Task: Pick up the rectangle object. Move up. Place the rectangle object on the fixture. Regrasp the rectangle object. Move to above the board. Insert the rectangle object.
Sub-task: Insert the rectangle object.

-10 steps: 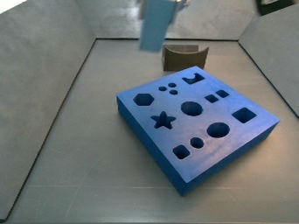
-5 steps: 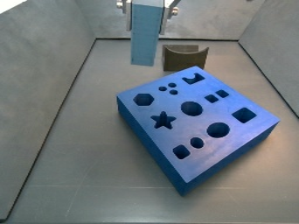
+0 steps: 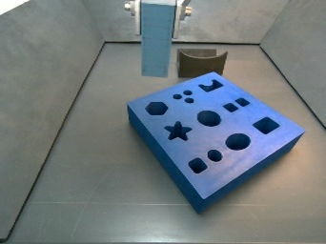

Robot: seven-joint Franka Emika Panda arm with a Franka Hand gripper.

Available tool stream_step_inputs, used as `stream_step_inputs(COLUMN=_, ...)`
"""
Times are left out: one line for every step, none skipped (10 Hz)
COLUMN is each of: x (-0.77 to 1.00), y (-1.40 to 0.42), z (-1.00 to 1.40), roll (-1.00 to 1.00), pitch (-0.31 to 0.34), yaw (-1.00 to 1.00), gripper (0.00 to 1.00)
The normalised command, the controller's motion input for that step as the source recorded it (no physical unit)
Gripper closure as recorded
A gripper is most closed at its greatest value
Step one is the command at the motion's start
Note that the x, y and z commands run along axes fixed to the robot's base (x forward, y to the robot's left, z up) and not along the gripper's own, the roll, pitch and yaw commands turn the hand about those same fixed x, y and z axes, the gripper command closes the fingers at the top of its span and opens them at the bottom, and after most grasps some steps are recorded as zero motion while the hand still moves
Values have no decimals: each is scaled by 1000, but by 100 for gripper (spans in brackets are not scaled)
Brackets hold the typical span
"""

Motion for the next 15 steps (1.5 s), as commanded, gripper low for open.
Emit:
stream_step_inputs(x=-11, y=-117, z=-20, roll=0, pitch=-89, yaw=1000, gripper=100)
stream_step_inputs(x=0, y=0, z=0, roll=0, pitch=-114, yaw=1000, gripper=100)
stream_step_inputs(x=0, y=0, z=0, roll=0, pitch=-117, yaw=1000, gripper=100)
stream_step_inputs(x=0, y=0, z=0, roll=0, pitch=-117, yaw=1000, gripper=100)
stream_step_inputs(x=0, y=0, z=0, roll=0, pitch=-117, yaw=1000, gripper=100)
stream_step_inputs(x=0, y=0, z=0, roll=0, pitch=-120, yaw=1000, gripper=100)
stream_step_inputs(x=0, y=0, z=0, roll=0, pitch=-117, yaw=1000, gripper=100)
stream_step_inputs(x=0, y=0, z=0, roll=0, pitch=-120, yaw=1000, gripper=100)
stream_step_inputs(x=0, y=0, z=0, roll=0, pitch=-123, yaw=1000, gripper=100)
stream_step_inputs(x=0, y=0, z=-11, roll=0, pitch=-120, yaw=1000, gripper=100)
stream_step_inputs(x=54, y=-151, z=-69, roll=-63, pitch=-237, yaw=914, gripper=100)
stream_step_inputs(x=0, y=0, z=0, roll=0, pitch=-20, yaw=0, gripper=100)
stream_step_inputs(x=423, y=-191, z=-223, roll=0, pitch=-51, yaw=0, gripper=100)
stream_step_inputs(x=1000, y=-446, z=-454, roll=0, pitch=0, yaw=0, gripper=100)
stream_step_inputs(x=1000, y=-471, z=-449, roll=0, pitch=-20, yaw=0, gripper=100)
